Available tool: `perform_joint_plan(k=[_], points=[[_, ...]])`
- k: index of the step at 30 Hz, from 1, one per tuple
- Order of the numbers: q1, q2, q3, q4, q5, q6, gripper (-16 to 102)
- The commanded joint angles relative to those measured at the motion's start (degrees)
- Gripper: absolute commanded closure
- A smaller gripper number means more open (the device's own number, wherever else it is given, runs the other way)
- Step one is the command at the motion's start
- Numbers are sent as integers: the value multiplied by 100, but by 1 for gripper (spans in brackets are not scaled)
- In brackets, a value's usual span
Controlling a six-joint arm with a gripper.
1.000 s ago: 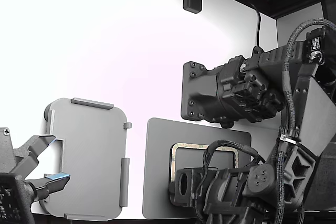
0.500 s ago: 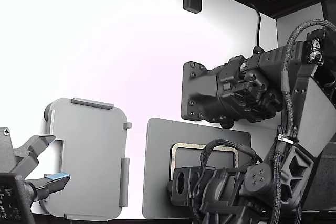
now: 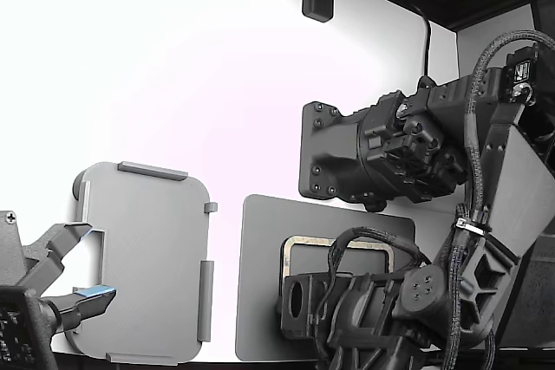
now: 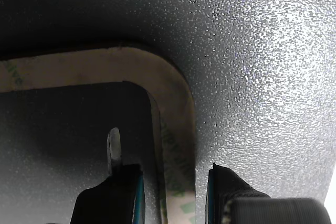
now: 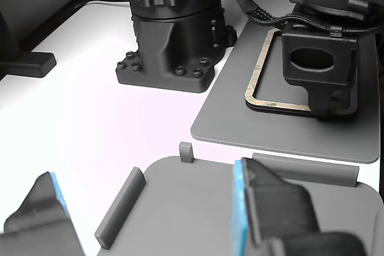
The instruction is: Move top rectangular frame to the holder.
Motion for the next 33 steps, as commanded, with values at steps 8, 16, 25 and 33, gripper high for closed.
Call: perform_joint_plan(k=[8, 16, 25, 33], points=[[-141, 193, -26, -62, 26, -53, 44], [-167, 185, -35, -97, 79, 0, 66], [-185, 105, -281, 70, 141, -26, 96], [-325, 158, -1143, 984, 202, 360, 97]])
